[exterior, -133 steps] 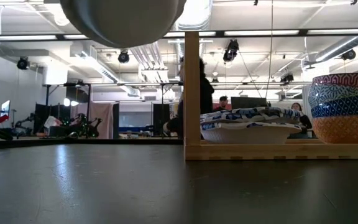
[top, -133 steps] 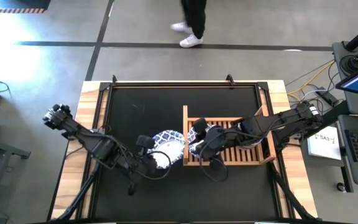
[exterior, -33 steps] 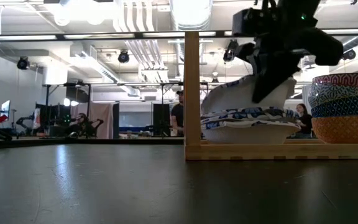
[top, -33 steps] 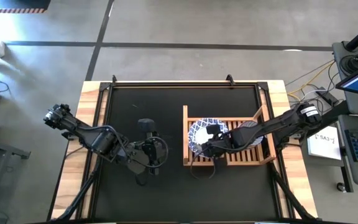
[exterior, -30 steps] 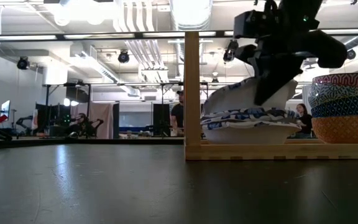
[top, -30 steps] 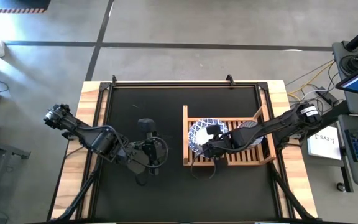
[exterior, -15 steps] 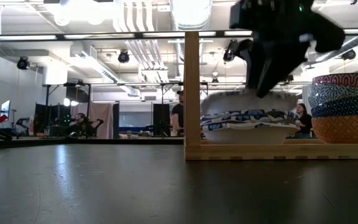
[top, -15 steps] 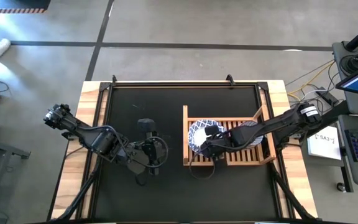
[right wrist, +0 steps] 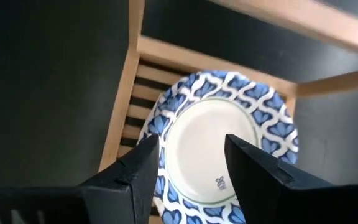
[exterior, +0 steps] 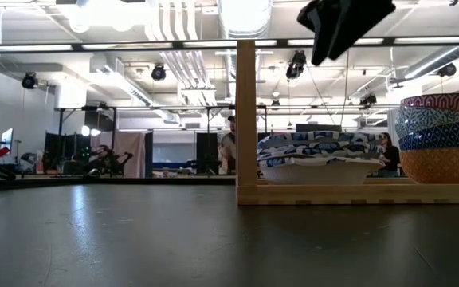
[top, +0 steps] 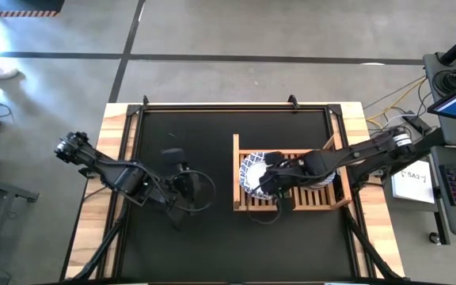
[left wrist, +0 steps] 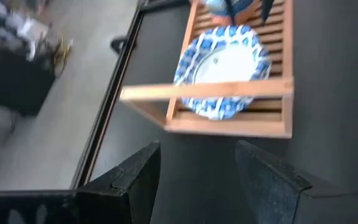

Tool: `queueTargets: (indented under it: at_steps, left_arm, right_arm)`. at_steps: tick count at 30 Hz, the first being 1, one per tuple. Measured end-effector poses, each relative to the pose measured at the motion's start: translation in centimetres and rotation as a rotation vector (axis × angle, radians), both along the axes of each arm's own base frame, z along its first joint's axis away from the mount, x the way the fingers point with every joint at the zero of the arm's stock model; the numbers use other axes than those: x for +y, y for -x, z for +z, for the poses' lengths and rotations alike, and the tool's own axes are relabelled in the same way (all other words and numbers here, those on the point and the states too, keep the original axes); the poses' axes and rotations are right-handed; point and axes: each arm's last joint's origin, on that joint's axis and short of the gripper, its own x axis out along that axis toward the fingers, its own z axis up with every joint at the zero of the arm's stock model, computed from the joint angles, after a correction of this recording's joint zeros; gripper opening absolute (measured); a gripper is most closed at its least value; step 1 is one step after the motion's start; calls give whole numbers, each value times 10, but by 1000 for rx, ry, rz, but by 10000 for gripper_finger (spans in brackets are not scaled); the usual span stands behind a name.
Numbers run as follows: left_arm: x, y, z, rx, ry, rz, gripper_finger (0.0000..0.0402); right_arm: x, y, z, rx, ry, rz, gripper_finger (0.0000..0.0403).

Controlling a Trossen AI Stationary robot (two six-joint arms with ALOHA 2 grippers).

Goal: Place and stack bowls onto a shelf
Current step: Return to Home Position

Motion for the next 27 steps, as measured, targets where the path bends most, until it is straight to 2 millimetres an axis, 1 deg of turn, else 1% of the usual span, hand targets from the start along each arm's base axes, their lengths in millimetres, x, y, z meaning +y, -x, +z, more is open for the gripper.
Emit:
queueTargets:
  at_steps: [3,7,10,14,20,27]
  left_arm:
    - [4,6,-1,17,13,46,192]
    - [7,11,3,4,17,59,192]
    - [9,15,4,-10,-8,74,192]
    - [13,19,1,-37,-45,113,192]
    - [17,25,-12,-48,-57,162,192]
    - [21,33,-37,-77,-47,206,192]
  right_arm:
    - [-8,9,8,-32,-7,-14,172]
    - [-20,22,19,-100,-36,-82,171]
    - [-25,32,22,-156,-55,-99,171]
    - [-27,45,15,-233,-71,-98,171]
    - [-32,69,-9,-306,-61,-75,171]
    - [-44,97,-22,-471,-75,-106,171]
